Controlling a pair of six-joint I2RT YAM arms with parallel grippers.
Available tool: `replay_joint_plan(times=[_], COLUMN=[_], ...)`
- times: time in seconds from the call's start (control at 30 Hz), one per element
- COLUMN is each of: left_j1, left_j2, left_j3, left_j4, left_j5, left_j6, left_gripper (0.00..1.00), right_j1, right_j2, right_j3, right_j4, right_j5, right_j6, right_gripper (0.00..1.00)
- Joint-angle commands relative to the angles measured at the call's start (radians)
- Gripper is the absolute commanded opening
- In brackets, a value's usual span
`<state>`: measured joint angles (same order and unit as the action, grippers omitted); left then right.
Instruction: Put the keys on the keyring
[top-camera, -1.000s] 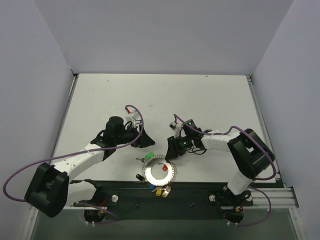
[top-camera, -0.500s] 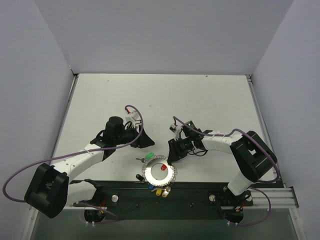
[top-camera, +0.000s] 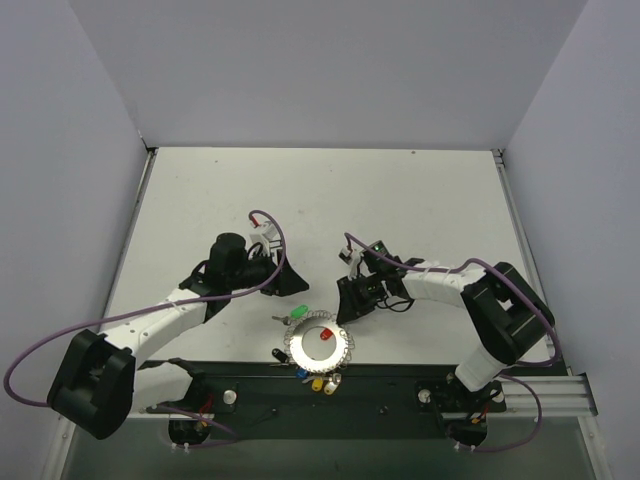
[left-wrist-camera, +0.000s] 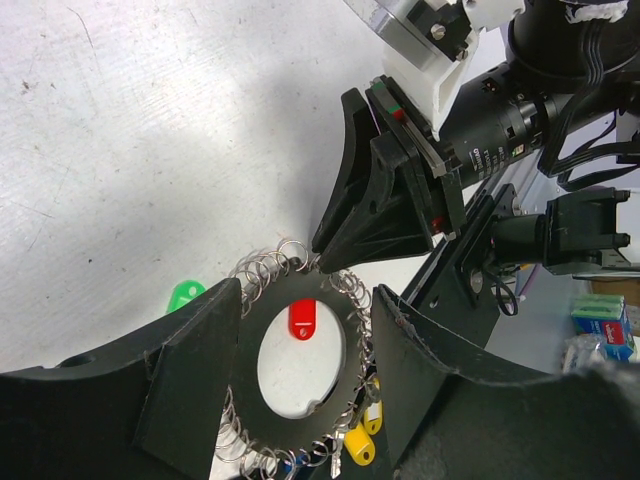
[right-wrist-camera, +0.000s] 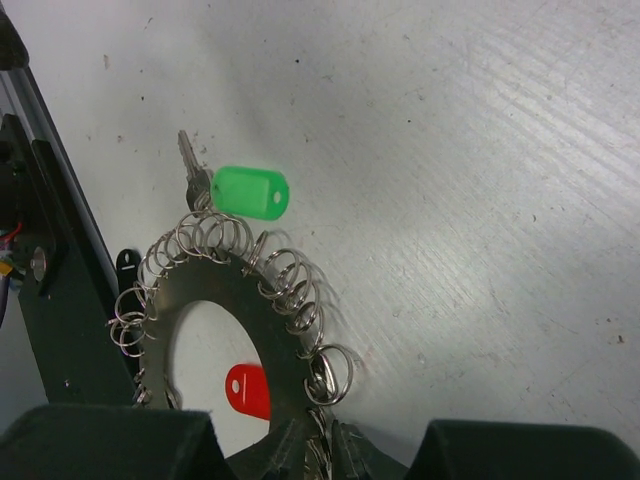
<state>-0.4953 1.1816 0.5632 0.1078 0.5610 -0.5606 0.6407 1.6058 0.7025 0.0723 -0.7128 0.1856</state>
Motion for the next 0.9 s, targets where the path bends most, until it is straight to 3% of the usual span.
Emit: replay_joint_plan(times=[0.0,0.67,0.77,0.87], left_j1=[0.006,0.006,0.006,0.006], left_j2=[-0.031,-0.062,-0.066,-0.073], left_j3=[0.021,0.010,0.010,0.010], left_j4=[0.004,-0.008,-0.011,-0.013], left_j5=[-0.003,-0.010,-0.012,-0.012], left_j6=[0.019,0.022,0.021,0.025], left_gripper=[0.64,0.64,0.64,0.64], right_j1=[0.017,0.043,0.051,0.059], right_j2=[-0.024,0.034,0.043,0.039], right_j3=[0.044,0.068,0.078,0.089], right_j4=[0.018,-0.011,-0.008,-0.011], right_j5=[-0.039,0.015,0.021,0.027], right_j6=[0.011,0.002,0.012,0.021], right_gripper=[0.18,0.16,0.12,0.01])
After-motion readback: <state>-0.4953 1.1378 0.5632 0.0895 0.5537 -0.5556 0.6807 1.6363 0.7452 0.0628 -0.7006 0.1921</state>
